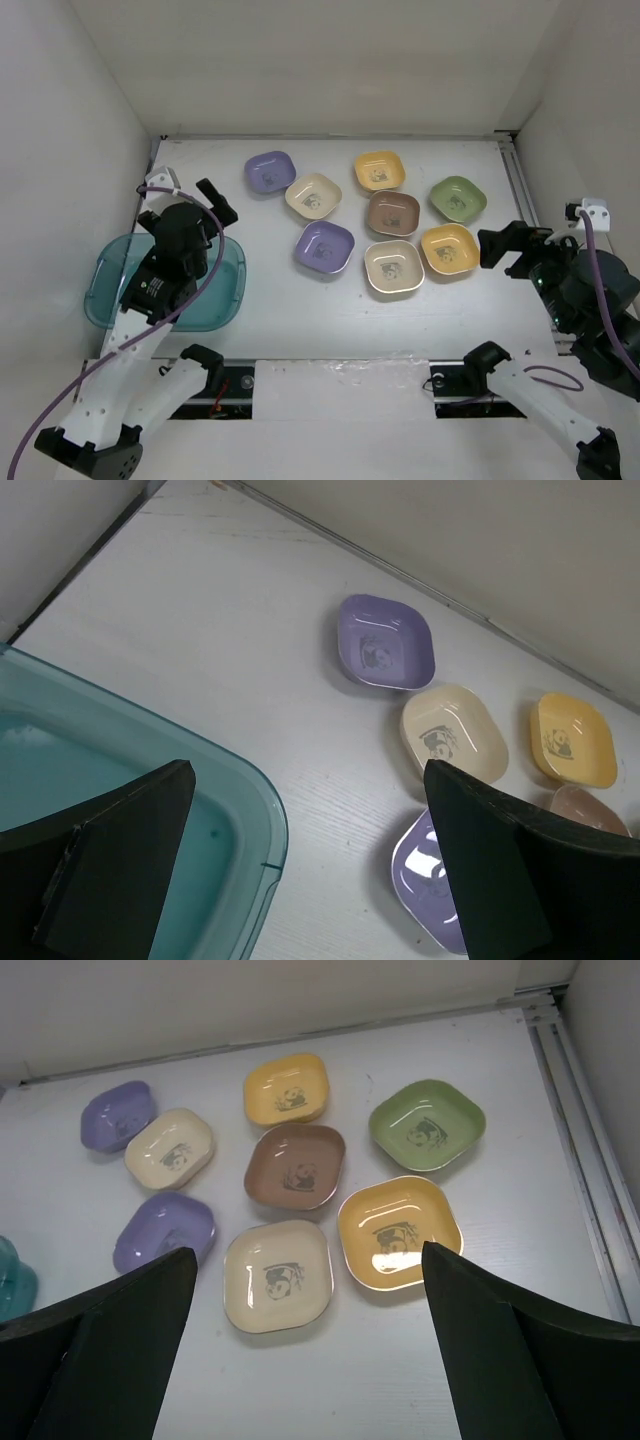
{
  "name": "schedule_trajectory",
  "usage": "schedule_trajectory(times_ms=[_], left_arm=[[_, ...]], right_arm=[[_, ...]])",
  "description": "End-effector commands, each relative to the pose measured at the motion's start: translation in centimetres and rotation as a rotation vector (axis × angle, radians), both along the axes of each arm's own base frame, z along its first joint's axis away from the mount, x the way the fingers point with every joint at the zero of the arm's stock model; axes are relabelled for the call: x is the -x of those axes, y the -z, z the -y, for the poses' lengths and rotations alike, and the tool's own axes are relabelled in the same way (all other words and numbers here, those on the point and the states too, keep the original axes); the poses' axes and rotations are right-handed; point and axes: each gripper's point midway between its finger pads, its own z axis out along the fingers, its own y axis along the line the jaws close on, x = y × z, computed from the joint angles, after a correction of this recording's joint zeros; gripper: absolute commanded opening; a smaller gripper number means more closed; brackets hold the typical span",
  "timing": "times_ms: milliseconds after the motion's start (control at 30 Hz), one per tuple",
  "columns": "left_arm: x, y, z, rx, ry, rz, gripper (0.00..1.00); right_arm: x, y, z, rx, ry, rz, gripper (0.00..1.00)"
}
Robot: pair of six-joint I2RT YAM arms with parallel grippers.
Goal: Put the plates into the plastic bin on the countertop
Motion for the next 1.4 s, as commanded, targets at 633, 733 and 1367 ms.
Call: schedule_trajectory(times_ms=[633, 733, 1367], left_arm=[[-24.3, 7.5, 7.9, 0.075, -0.088, -0.416, 1.00], [-25.7, 11.0, 7.2, 0.094, -0.132, -0.474, 1.00], [-24.9, 25.0, 3.7, 0.139, -0.210, -0.697, 0.64]], right_arm=[[2.6, 0.0, -6.5, -0.120, -0.394, 0.083, 1.00], [3.2, 0.2, -5.8, -0.120, -0.383, 0.088, 1.00], [4.0, 0.9, -5.6, -0.126, -0.390, 0.074, 1.00]])
